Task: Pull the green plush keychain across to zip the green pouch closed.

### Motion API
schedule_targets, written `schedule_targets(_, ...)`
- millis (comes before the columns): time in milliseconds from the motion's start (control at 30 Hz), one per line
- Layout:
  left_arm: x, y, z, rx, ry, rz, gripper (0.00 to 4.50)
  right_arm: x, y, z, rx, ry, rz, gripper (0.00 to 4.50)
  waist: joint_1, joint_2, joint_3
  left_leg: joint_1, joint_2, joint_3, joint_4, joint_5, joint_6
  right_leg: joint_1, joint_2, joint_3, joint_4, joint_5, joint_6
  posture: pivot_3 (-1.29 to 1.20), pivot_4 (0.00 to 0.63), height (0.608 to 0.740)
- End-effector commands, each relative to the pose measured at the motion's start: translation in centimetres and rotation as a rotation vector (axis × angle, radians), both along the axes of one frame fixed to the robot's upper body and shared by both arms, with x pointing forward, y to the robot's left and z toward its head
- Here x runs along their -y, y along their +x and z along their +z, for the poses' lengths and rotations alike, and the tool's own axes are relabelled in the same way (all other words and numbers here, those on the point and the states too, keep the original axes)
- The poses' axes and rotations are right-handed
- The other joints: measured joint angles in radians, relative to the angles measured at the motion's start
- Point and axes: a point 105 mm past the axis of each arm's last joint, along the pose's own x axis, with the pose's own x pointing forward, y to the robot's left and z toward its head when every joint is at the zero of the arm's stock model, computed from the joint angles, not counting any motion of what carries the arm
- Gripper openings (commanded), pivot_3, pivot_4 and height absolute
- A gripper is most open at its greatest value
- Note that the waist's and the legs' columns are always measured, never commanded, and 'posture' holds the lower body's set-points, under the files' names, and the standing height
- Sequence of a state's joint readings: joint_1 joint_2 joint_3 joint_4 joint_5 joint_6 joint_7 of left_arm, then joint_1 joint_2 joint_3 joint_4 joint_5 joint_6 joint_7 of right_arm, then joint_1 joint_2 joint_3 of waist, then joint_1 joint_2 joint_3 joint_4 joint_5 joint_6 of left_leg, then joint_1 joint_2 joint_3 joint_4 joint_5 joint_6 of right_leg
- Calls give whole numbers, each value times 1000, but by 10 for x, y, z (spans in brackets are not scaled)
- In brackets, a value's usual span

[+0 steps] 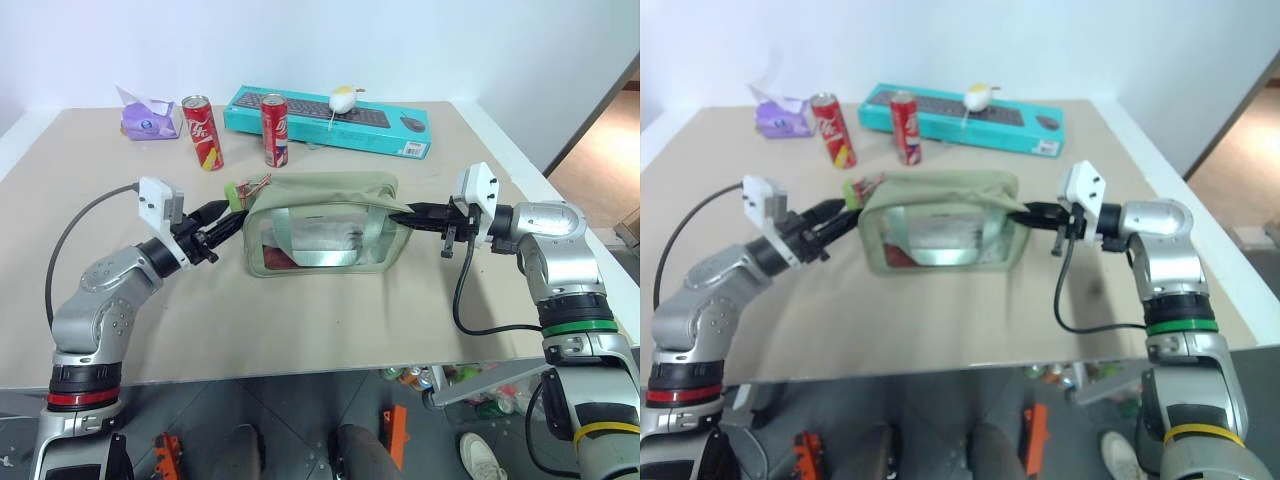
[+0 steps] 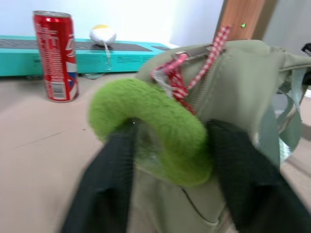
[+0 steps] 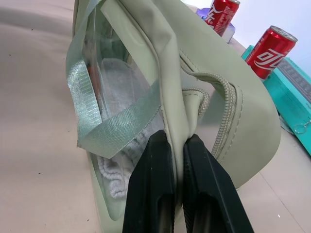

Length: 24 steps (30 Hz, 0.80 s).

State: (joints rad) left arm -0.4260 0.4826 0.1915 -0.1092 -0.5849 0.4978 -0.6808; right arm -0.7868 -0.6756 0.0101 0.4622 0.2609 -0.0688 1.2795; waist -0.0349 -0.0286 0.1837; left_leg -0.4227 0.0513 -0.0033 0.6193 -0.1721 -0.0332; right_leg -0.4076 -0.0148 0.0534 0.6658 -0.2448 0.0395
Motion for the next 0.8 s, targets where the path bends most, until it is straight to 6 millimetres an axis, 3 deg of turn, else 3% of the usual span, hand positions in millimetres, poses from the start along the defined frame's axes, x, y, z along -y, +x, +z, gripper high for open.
schedule_targets(33, 2, 0, 13, 62, 7, -10, 611, 6, -3, 11, 42, -12, -12, 0, 0, 0, 0, 0, 0, 0, 0, 0, 0, 0, 0, 0, 0, 0, 0, 0, 150, 740)
schedule_targets(100, 1, 2, 13, 65, 11, -5, 93, 6, -3, 11, 43, -12, -11, 0, 0, 0, 0, 0, 0, 0, 0, 0, 0, 0, 0, 0, 0, 0, 0, 0, 150, 740)
schedule_targets(267, -4, 3, 17, 98, 21, 16, 93, 6, -4, 10, 42, -17, -9, 0, 1, 0, 0, 0, 0, 0, 0, 0, 0, 0, 0, 0, 0, 0, 0, 0, 150, 740)
schedule_targets(400, -9, 0, 57, 229, 37, 14, 93, 7, -4, 11, 41, -18, -11, 0, 2, 0, 0, 0, 0, 0, 0, 0, 0, 0, 0, 0, 0, 0, 0, 0, 150, 740)
schedule_targets(500, 7, -4, 94, 338, 98, -56, 93, 8, -3, 11, 39, -20, -14, 0, 4, 0, 0, -1, 0, -1, 0, 0, 0, 0, 0, -1, 0, 0, 0, 0, 150, 740)
schedule_targets(567, 26, -5, 109, 388, 138, -124, 93, 7, -2, 11, 38, -21, -14, 0, 5, 0, 0, 0, -1, 0, 0, 0, 0, 1, 0, 0, 0, -1, 1, 0, 150, 740)
schedule_targets(667, 55, -5, 107, 408, 228, -242, 93, 6, 0, 11, 38, -23, -13, 0, 5, 0, 0, -1, -2, 0, 0, 0, 0, 0, -1, 0, -1, -1, 2, 0, 150, 740)
schedule_targets(800, 82, 0, 84, 403, 405, -403, 93, 4, 1, 11, 38, -24, -9, 0, 4, 0, 0, -1, -2, 0, -1, 0, 0, 0, -1, 1, -1, -1, 2, 0, 150, 740)
